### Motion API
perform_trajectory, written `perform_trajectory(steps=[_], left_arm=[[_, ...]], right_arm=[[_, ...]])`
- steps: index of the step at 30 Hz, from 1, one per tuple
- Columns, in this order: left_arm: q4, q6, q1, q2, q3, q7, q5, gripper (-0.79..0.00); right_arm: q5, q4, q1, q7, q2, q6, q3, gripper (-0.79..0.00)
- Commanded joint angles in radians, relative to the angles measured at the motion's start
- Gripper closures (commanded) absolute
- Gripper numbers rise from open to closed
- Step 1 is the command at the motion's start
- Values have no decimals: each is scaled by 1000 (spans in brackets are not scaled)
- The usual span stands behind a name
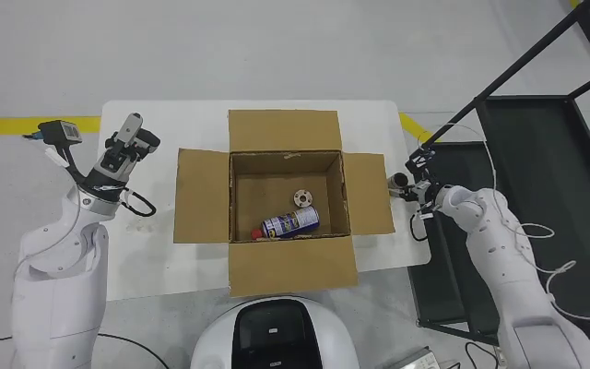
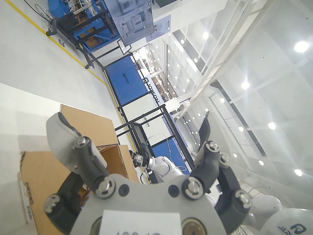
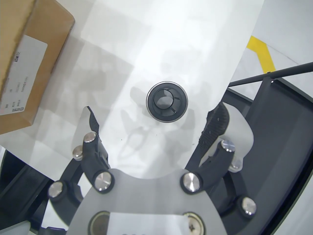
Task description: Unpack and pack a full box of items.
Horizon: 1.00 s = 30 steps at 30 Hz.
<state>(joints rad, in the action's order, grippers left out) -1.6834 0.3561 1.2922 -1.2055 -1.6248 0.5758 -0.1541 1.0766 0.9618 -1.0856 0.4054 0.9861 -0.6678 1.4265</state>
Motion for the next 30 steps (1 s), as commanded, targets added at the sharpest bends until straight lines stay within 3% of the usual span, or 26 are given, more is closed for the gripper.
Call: perform_trajectory(steps=[1, 7, 9, 10, 12, 21, 30], left_arm=[[0, 0, 0, 0, 0, 0, 0, -785], [0, 0, 0, 0, 0, 0, 0, -785], [0, 0, 0, 0, 0, 0, 0, -785], [0, 0, 0, 0, 0, 0, 0, -785], [0, 0, 0, 0, 0, 0, 0, -785], [0, 0, 0, 0, 0, 0, 0, -785], [0, 0, 0, 0, 0, 0, 0, -785]], right_arm=[[0, -38, 26, 1, 5, 0, -19, -785], [2, -131, 88, -16, 20, -1, -71, -785], [5, -153, 104, -24, 24, -4, -85, -502], [6, -164, 111, -26, 26, -5, -92, -249], [11, -184, 127, -31, 30, -3, -105, 0], [19, -252, 175, -56, 43, 25, -142, 0], [62, -230, 173, -93, 40, 17, -157, 0]])
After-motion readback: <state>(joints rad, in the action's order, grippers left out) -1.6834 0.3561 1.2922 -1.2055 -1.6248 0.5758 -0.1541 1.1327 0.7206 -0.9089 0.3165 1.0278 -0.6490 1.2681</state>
